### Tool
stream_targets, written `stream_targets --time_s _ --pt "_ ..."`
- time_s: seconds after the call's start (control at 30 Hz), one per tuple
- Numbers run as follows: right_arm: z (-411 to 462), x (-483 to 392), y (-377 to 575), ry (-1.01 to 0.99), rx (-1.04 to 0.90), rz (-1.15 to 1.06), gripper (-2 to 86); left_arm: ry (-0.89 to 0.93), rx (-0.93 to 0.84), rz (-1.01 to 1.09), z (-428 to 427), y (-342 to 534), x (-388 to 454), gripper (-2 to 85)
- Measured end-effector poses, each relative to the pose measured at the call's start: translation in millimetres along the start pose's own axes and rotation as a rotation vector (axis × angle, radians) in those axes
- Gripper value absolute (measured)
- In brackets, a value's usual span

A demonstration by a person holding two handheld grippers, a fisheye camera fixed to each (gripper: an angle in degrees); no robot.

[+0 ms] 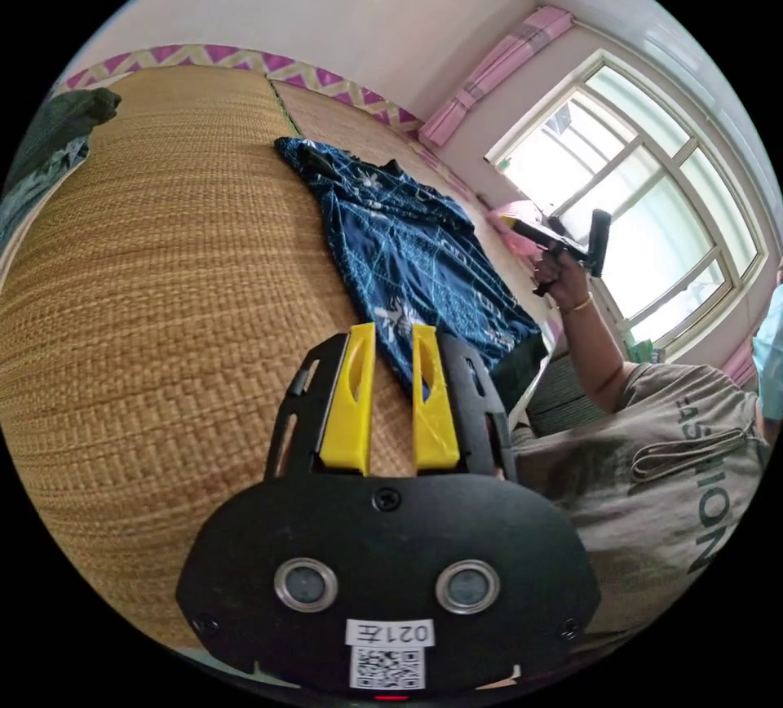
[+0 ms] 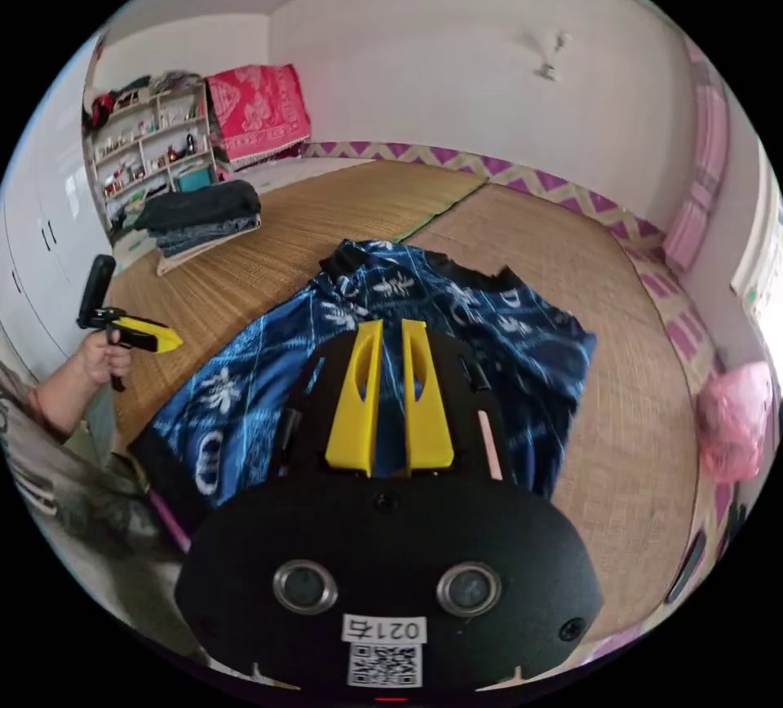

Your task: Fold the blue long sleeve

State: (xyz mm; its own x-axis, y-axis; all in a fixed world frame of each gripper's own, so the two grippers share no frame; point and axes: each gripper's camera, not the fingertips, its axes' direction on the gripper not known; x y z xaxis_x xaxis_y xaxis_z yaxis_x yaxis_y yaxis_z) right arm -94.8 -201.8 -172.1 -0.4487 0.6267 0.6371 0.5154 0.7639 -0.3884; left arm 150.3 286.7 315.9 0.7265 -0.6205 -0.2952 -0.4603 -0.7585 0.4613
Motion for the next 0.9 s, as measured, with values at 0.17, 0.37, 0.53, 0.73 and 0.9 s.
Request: stream_targets --time_s 0.17,0.37,0.53,0.73,0.9 --pt "-80 86 132 0.029 -0.111 0.208 7.2 0.091 -0.075 -0.029 26 41 28 16.4" --pt "-119 170 283 -0.134 -0.156 0.523 8.1 0.171 -0.024 -0.135 32 69 28 17.1" --pt "-100 220 359 -0.33 -0.182 0.68 10.5 0.192 -0.085 -0.125 40 63 30 17.4" --pt "-68 272 419 -0.509 -0.187 0.803 8.5 0.195 -0.163 -0.174 77 45 18 11.9" --pt "-51 297 457 -0.688 -0.144 0.866 2.9 0.322 -0.14 -0.28 97 56 -6 -0.2"
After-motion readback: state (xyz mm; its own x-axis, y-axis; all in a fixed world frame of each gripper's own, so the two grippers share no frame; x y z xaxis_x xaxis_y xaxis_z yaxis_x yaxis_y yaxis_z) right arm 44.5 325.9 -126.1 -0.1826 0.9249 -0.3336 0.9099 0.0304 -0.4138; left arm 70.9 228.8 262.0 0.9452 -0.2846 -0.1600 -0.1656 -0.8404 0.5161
